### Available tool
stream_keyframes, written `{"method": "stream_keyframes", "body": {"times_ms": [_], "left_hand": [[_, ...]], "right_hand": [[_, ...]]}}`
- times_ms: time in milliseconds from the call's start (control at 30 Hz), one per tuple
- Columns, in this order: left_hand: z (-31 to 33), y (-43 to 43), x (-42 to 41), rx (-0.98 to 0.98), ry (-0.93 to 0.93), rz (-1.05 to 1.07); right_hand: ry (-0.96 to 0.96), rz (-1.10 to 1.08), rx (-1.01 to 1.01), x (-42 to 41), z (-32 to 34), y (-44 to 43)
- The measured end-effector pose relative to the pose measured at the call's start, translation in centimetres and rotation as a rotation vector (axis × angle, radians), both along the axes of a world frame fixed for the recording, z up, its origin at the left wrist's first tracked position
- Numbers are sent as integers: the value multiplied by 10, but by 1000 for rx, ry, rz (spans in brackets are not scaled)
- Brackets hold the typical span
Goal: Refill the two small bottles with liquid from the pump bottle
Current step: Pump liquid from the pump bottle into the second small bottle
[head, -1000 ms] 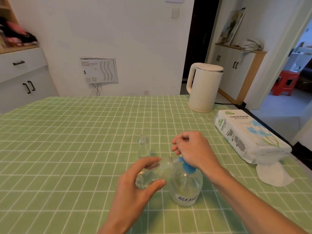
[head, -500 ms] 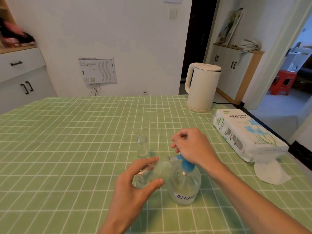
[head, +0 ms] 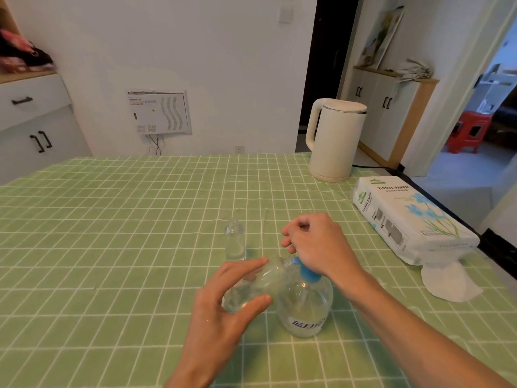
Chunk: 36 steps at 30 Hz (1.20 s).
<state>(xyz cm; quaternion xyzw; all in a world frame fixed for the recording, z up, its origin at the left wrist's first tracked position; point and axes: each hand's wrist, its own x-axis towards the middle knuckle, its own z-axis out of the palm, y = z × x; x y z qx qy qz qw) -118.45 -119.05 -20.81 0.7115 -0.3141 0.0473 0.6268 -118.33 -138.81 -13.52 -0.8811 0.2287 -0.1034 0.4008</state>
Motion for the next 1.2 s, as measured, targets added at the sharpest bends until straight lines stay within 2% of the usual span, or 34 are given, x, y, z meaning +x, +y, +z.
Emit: {"method": "stream_keyframes", "body": {"times_ms": [333, 800, 1200], "left_hand": [[3, 1, -1, -11, -21, 28], [1, 0, -3, -11, -8, 22], [4, 1, -2, -20, -2, 20]], "right_hand": [[12, -5, -82, 0, 12, -1], [8, -16, -19, 0, -1, 1], [19, -7, -80, 1, 10, 1]]}}
